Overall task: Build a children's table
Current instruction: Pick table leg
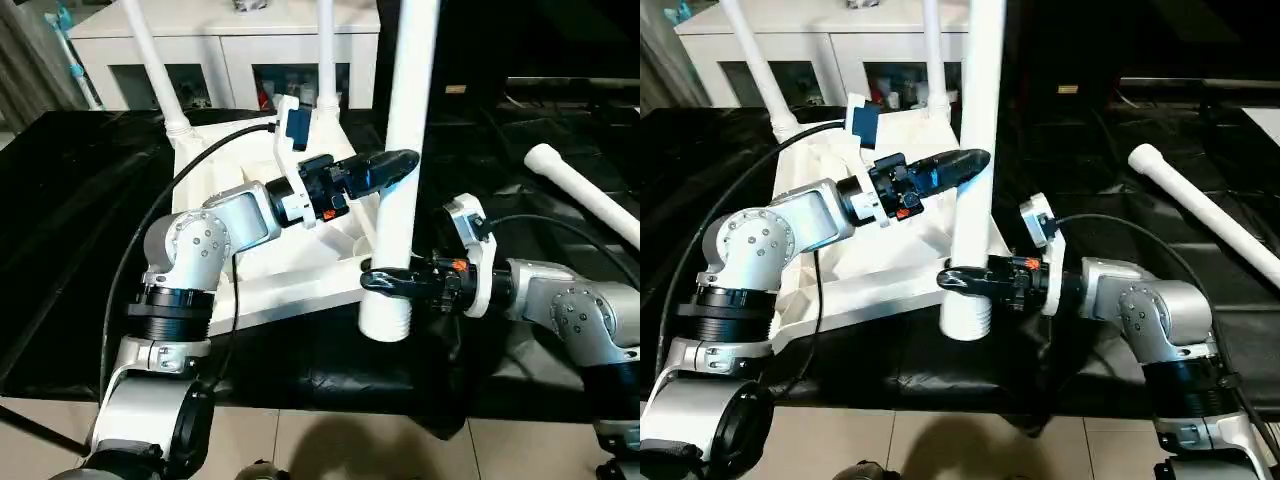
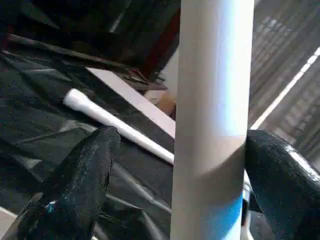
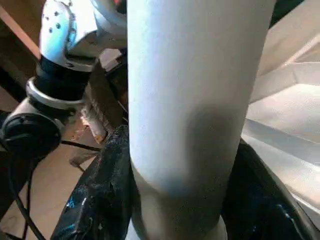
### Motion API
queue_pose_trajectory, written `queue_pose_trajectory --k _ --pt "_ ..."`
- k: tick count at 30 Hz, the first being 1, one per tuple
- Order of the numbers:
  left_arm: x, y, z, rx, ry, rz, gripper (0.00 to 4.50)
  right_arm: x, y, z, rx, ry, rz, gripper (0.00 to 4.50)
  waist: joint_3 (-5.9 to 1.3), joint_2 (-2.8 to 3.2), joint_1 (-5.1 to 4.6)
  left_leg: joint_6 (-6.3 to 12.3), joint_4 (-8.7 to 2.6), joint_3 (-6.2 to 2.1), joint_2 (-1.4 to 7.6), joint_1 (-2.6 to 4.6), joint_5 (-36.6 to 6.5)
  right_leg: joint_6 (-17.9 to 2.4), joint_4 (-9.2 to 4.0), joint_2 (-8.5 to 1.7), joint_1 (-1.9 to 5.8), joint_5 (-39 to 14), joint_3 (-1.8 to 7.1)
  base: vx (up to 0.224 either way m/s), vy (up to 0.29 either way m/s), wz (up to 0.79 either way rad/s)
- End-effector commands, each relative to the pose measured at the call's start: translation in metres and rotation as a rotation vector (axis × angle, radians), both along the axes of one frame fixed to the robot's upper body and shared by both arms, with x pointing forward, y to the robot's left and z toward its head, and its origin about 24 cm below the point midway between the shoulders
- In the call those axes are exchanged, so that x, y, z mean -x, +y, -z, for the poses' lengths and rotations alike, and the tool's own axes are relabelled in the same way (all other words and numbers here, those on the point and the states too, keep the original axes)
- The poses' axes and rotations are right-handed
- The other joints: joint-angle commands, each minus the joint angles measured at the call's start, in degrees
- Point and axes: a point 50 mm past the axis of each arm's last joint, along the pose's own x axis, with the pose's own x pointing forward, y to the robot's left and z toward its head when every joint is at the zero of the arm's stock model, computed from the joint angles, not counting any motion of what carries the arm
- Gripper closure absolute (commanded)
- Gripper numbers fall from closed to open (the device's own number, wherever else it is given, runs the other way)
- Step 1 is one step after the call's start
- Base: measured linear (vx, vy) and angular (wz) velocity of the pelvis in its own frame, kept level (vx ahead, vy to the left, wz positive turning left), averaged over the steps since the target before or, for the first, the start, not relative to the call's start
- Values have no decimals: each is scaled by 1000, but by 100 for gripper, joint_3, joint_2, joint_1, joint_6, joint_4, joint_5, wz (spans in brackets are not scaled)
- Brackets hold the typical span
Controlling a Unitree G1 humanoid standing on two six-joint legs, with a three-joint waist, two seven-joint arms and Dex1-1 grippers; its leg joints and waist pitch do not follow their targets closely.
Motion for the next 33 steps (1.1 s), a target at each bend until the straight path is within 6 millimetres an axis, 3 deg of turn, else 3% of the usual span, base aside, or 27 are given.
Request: queue_pose_trajectory --k 1,7,13,14,19,22,26,27,33 --pt "-8 8 -3 3 20 -69 22 1 4 -11 0 -62 -37 262 -489 -154 7 295 -374 -58 180 56 -583 -1015 -431 -258 363 -1514 191 0 0 0" --pt "2 2 -11 113 53 73 22 -1 4 -12 32 -53 -50 262 -480 -194 9 362 -363 -53 178 47 -569 -1039 -441 -267 365 -1668 184 0 0 0" --pt "8 -2 -10 113 83 144 22 -4 7 -17 50 -22 -61 262 -465 -176 5 348 -365 -53 175 60 -629 -1018 -456 -255 347 -1846 185 0 0 0" --pt "9 -3 -9 109 87 148 51 -3 7 -18 51 -21 -67 262 -472 -177 13 341 -370 -57 182 60 -607 -1007 -447 -258 355 -1795 188 0 0 0" --pt "12 -4 -5 101 95 157 64 0 5 -17 71 -14 -86 262 -480 -188 17 367 -364 -56 189 54 -514 -1055 -427 -263 362 -1585 193 0 0 0" --pt "9 -2 -6 116 96 134 106 0 6 -16 75 -10 -88 262 -481 -195 21 364 -361 -52 180 54 -541 -1027 -438 -266 367 -1684 188 0 0 0" --pt "5 0 -7 113 103 120 116 -1 8 -15 82 -13 -98 262 -471 -194 17 333 -370 -57 174 50 -594 -934 -454 -261 364 -1842 184 0 0 0" --pt "5 1 -7 103 98 133 141 -1 9 -15 84 -14 -101 262 -473 -193 16 325 -370 -61 181 56 -595 -928 -450 -264 362 -1829 187 0 0 0" --pt "7 0 -2 31 60 148 189 -3 9 -14 98 -26 -104 262 -483 -174 14 332 -372 -62 195 62 -541 -1003 -429 -262 355 -1606 198 0 0 0"
